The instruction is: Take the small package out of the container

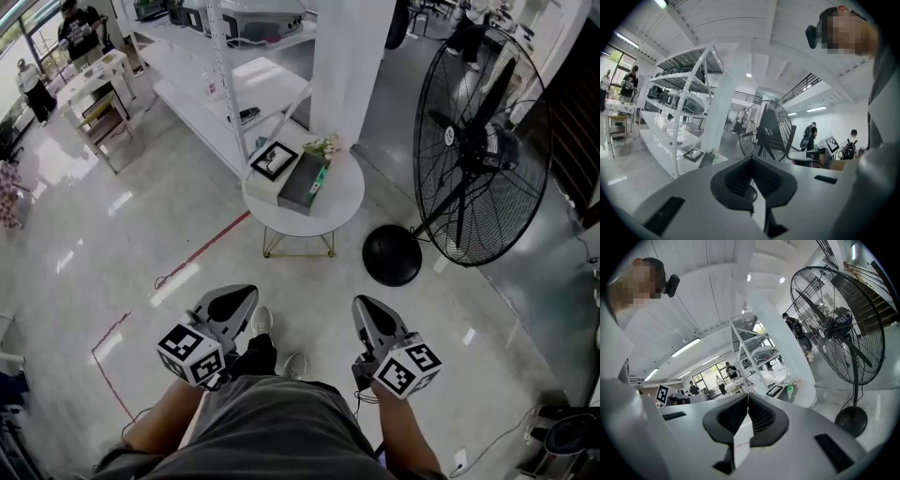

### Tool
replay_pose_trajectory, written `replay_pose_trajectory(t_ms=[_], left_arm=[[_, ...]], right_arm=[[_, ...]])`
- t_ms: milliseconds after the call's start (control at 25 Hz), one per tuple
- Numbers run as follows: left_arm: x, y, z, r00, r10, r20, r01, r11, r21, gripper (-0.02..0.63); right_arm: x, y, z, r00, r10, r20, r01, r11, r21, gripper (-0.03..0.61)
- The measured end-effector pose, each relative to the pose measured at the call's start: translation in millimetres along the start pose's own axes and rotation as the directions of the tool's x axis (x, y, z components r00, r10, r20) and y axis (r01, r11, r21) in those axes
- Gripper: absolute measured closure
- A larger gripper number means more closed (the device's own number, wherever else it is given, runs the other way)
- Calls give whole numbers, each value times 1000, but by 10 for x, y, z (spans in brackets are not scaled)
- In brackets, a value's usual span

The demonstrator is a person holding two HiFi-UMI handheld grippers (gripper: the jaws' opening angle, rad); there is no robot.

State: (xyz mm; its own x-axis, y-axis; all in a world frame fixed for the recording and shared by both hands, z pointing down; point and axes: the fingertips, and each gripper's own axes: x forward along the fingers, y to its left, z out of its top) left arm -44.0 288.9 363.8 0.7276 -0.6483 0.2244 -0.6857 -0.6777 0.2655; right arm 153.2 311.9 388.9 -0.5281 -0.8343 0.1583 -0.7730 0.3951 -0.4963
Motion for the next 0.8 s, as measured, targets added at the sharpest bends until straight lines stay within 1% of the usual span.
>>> replay_pose_trajectory(t_ms=[240,400,680,800], left_arm=[[181,178,87,1000,7,13,-7,1000,-13,598],[354,374,117,1000,8,21,-8,1000,-19,598],[691,900,153,1000,11,13,-11,999,-43,598],[889,1164,237,1000,11,9,-10,999,-48,598]], right_arm=[[177,-126,88,1000,-3,-2,3,1000,-5,556],[371,-243,155,1000,-6,-9,6,1000,-9,555],[965,-441,202,999,-15,-42,15,1000,-8,555],[1264,-525,259,998,-19,-53,19,1000,-8,555]])
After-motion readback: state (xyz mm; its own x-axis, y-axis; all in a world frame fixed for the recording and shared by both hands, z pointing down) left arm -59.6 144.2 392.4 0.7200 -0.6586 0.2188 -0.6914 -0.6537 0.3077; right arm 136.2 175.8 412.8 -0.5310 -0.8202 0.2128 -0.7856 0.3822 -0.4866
